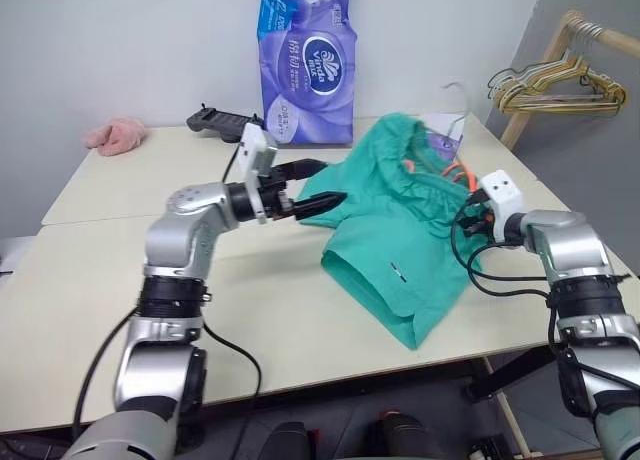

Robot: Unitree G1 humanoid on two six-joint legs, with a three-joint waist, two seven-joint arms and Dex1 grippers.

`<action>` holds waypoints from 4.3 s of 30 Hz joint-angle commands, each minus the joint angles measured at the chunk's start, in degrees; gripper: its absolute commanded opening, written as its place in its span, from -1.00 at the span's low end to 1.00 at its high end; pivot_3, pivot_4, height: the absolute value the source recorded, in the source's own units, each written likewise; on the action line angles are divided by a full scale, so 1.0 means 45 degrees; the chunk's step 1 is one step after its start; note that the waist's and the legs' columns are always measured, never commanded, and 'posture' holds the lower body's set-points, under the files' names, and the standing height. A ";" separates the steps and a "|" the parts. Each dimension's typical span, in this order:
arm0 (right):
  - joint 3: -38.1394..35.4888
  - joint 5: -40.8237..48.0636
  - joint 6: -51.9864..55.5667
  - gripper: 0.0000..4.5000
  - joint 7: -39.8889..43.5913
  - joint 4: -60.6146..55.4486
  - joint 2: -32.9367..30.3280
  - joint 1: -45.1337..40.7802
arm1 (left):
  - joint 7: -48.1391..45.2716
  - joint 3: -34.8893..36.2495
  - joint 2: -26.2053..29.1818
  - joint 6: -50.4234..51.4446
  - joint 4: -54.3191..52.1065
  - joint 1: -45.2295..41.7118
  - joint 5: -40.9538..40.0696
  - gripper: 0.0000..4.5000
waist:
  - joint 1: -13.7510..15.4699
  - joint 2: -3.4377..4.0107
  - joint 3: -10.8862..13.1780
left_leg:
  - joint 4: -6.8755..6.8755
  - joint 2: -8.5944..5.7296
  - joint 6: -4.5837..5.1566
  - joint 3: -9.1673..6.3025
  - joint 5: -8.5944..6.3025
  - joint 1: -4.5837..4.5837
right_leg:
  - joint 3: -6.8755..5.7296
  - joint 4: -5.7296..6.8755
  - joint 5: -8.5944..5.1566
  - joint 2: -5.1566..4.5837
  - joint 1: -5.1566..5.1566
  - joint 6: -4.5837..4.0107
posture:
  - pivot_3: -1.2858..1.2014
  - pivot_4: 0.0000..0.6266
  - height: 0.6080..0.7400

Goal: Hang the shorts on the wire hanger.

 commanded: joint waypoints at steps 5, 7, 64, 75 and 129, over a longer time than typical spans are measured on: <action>-0.3395 0.1147 0.2590 -1.00 -0.3393 -0.3383 0.1494 0.1339 | 0.1425 -0.0685 -0.1407 -0.0064 -0.1069 -0.0052 -0.0396 0.99 | -0.0081 0.0065 -0.0037 | -0.0013 0.0002 0.0002 0.0002 -0.0002 0.0025 | 0.0002 -0.0025 0.0000 0.0009 0.0030 0.0001 | 0.02 -0.87 1.00; -0.4121 0.1124 0.3031 -1.00 -0.4438 -0.4189 0.2161 0.1702 | 0.1588 -0.0820 -0.1773 -0.0207 -0.0892 -0.0244 -0.0426 0.99 | -0.0126 0.0088 -0.0043 | -0.0013 0.0000 0.0002 0.0004 -0.0001 0.0033 | 0.0004 -0.0024 -0.0001 0.0017 0.0036 0.0001 | 0.01 -0.86 1.00; -1.0154 0.0239 0.1489 -1.00 -1.2929 -0.2914 -0.0705 0.1511 | 0.1387 -0.2817 -0.5837 -0.2613 0.1186 -0.2253 -0.0427 0.99 | -0.1402 0.0414 -0.0072 | -0.0239 -0.0009 0.0127 0.0344 -0.0071 0.0200 | 0.0651 -0.0225 -0.0103 0.0336 0.0107 0.0229 | -0.07 -0.90 1.00; -1.0613 0.0824 0.1489 -1.00 -1.3007 -0.1959 -0.1083 0.1417 | 0.1212 -0.2908 -0.5978 -0.2583 0.1275 -0.2330 -0.0344 0.99 | -0.1586 0.0405 -0.0066 | -0.0241 -0.0026 0.0142 0.0392 -0.0080 0.0204 | 0.0971 -0.0230 -0.0119 0.0470 0.0107 0.0298 | -0.08 -0.89 1.00; -0.5315 0.0904 0.5149 0.99 -1.2507 -0.9021 0.7967 -0.0400 | 0.3700 -0.1035 -0.3618 -0.1330 0.0309 -0.0774 -0.0549 1.00 | -0.1739 0.0369 -0.0015 | -0.0241 -0.0014 0.0187 0.0369 -0.0108 0.0205 | 0.1030 -0.0252 -0.0126 0.0499 0.0092 0.0341 | 0.00 -0.76 1.00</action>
